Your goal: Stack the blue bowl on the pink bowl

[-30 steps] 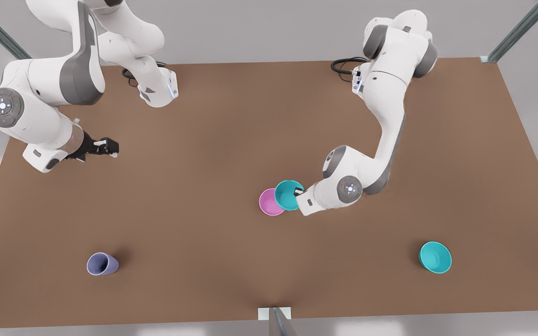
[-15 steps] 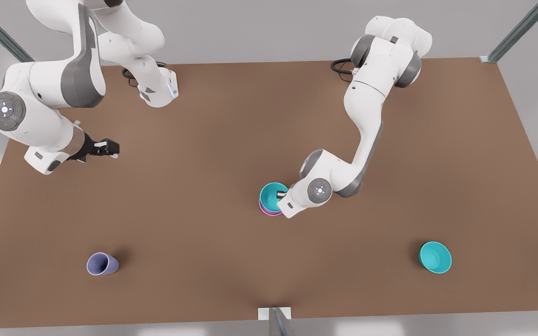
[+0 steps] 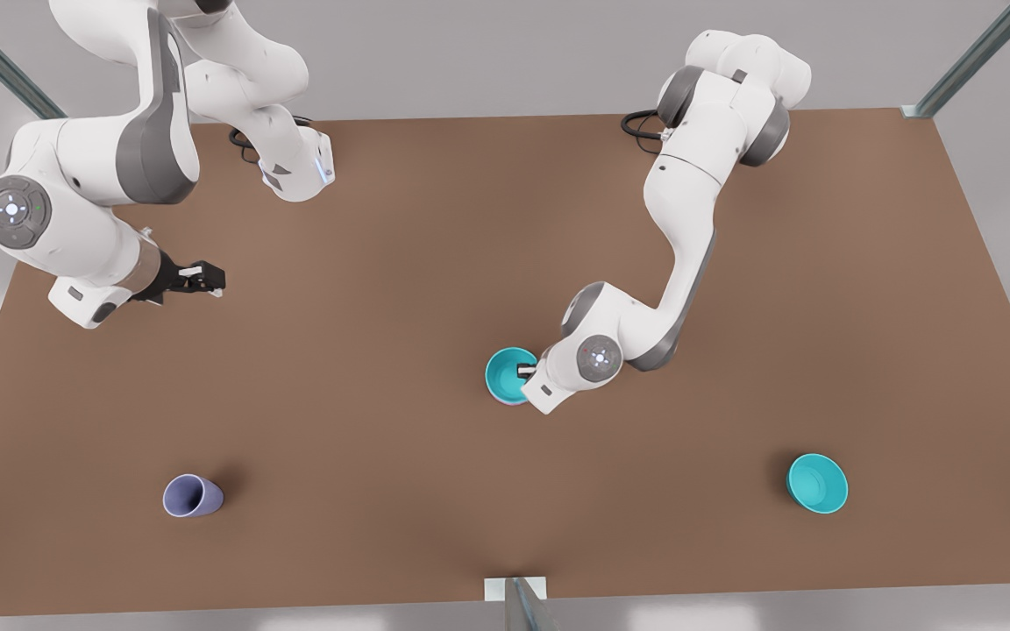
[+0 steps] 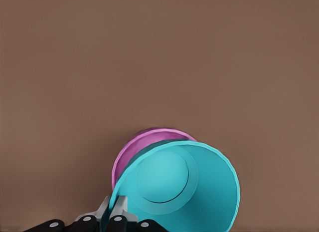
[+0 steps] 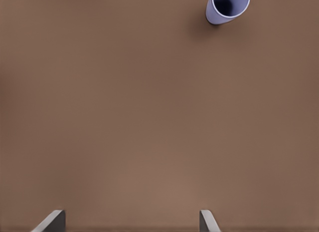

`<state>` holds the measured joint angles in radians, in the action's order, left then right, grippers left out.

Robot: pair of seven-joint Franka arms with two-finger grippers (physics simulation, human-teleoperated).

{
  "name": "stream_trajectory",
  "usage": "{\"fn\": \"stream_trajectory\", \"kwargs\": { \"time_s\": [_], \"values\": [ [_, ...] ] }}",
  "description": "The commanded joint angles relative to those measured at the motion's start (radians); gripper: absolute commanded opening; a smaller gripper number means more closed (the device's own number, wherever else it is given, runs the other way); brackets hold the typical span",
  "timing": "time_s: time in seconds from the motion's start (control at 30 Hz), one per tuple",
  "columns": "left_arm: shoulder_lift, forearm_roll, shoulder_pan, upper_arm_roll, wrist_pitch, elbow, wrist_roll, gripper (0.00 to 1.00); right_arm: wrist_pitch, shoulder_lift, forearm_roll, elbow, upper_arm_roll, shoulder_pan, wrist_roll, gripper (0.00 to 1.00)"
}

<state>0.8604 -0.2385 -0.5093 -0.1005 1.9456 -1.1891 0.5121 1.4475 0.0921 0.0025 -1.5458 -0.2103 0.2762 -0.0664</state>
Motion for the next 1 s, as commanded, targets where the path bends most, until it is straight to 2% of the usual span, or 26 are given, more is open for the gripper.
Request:
{"fn": "stream_trajectory", "kwargs": {
  "time_s": [0.0, 0.3, 0.33, 0.37, 0.43, 0.47, 0.53, 0.57, 0.6, 0.63, 0.7, 0.73, 0.77, 0.87, 0.97],
  "values": [
    [-0.001, -0.005, 0.000, -0.001, -0.019, 0.000, 0.092, 0.21, 0.001, 0.000, 0.001, 0.000, -0.001, 0.000, -0.004, 1.00],
    [0.014, -0.007, 0.000, -0.001, -0.014, 0.002, 0.089, 0.21, 0.002, 0.000, 0.001, -0.002, -0.001, 0.000, -0.004, 1.00],
    [0.014, -0.007, 0.000, -0.001, -0.013, 0.000, 0.089, 0.26, 0.002, 0.000, 0.001, -0.003, -0.001, 0.000, -0.004, 1.00],
    [0.014, -0.007, 0.002, -0.001, -0.013, 0.002, 0.086, 1.00, 0.002, 0.001, 0.001, -0.003, -0.001, 0.000, -0.004, 1.00],
    [0.012, -0.018, 0.017, -0.001, -0.020, 0.002, 0.085, 1.00, 0.004, 0.001, 0.001, -0.003, -0.001, 0.000, -0.004, 1.00],
    [-0.004, -0.015, 0.040, -0.001, -0.095, 0.003, 0.082, 1.00, 0.004, 0.001, 0.001, -0.007, -0.001, 0.000, -0.004, 1.00],
    [-0.213, 0.175, 0.178, 0.025, -0.543, 0.043, -0.044, 1.00, 0.004, 0.001, 0.001, -0.007, -0.001, 0.000, -0.004, 1.00],
    [-0.273, 0.232, 0.239, 0.025, -0.626, 0.068, -0.121, 1.00, 0.004, 0.001, 0.001, -0.007, -0.001, 0.000, -0.004, 1.00],
    [-0.357, 0.278, 0.327, 0.024, -0.646, 0.072, -0.237, 1.00, 0.004, 0.001, 0.001, -0.007, -0.001, 0.000, -0.004, 1.00],
    [-0.386, 0.337, 0.379, 0.027, -0.665, 0.072, -0.403, 1.00, 0.004, 0.001, 0.001, -0.007, -0.001, 0.000, -0.004, 1.00],
    [-0.416, 0.343, 0.433, 0.025, -0.665, 0.072, -0.406, 1.00, 0.004, 0.001, 0.001, -0.007, -0.001, 0.000, -0.004, 1.00],
    [-0.513, 0.347, 0.433, 0.025, -0.575, -0.048, -0.405, 1.00, 0.004, 0.003, 0.001, -0.007, -0.003, 0.000, -0.004, 1.00],
    [-0.658, 0.341, 0.433, 0.030, -0.442, -0.251, -0.406, 1.00, 0.004, 0.003, 0.001, -0.007, -0.003, 0.000, -0.004, 1.00],
    [-0.630, 0.277, 0.459, 0.033, -0.668, -0.118, -0.406, 1.00, 0.004, 0.003, 0.001, -0.007, -0.003, 0.000, -0.004, 1.00],
    [-0.627, 0.271, 0.459, 0.031, -0.669, -0.115, -0.406, 1.00, 0.004, 0.003, 0.001, -0.008, -0.003, 0.000, -0.004, 1.00]
  ]
}}
